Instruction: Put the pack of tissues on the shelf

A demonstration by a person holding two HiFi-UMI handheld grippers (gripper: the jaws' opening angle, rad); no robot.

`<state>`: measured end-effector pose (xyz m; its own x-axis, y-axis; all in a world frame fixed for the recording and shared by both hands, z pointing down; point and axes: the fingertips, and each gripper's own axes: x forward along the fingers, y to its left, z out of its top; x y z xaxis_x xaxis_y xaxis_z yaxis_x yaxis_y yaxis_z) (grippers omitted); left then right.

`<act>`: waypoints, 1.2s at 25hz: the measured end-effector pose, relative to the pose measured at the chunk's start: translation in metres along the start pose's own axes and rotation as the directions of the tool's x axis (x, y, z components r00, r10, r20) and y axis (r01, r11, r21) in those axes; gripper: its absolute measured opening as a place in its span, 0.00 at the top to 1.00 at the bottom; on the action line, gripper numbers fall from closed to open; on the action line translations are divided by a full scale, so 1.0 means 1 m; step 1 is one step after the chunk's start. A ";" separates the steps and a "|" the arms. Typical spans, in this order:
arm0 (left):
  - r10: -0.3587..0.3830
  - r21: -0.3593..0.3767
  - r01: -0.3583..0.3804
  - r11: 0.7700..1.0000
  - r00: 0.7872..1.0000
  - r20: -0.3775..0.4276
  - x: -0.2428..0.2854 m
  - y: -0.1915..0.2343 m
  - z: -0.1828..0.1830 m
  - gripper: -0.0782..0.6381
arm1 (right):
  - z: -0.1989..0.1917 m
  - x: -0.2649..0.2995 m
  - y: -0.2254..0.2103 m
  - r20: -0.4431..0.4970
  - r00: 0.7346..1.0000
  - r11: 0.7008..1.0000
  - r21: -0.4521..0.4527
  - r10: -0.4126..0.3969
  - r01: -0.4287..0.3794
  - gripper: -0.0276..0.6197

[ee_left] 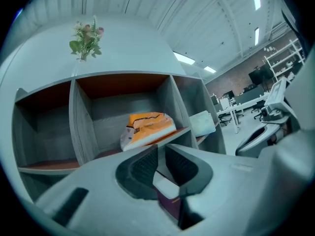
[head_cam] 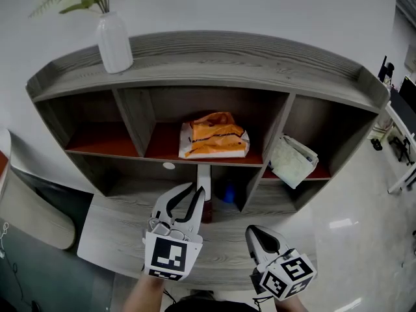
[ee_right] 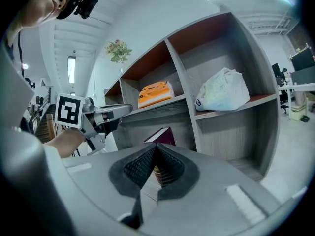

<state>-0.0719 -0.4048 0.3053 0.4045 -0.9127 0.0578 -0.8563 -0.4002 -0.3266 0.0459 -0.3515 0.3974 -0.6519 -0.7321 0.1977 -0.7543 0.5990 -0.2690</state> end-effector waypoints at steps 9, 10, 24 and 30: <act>-0.021 -0.076 0.017 0.997 0.998 -0.058 -0.022 -0.035 -0.023 0.85 | -0.005 -0.014 0.004 0.001 1.000 1.000 -0.005 0.020 -0.020 0.96; -0.024 -0.082 0.018 0.996 0.998 -0.066 -0.024 -0.039 -0.026 0.86 | -0.006 -0.015 0.005 0.000 1.000 1.000 -0.004 0.023 -0.023 0.96; -0.065 -0.154 0.044 0.987 0.989 -0.133 -0.046 -0.076 -0.053 0.90 | -0.020 -0.029 0.011 -0.014 0.999 0.999 -0.007 0.040 -0.040 0.96; -0.100 -0.187 0.069 0.980 0.982 -0.162 -0.052 -0.100 -0.063 0.90 | -0.026 -0.030 0.015 -0.026 0.998 0.998 -0.014 0.053 -0.054 0.96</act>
<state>-0.0281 -0.3223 0.3942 0.4305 -0.8696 0.2419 -0.8713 -0.4703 -0.1401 0.0520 -0.3116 0.4116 -0.6930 -0.6904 0.2077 -0.7192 0.6417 -0.2663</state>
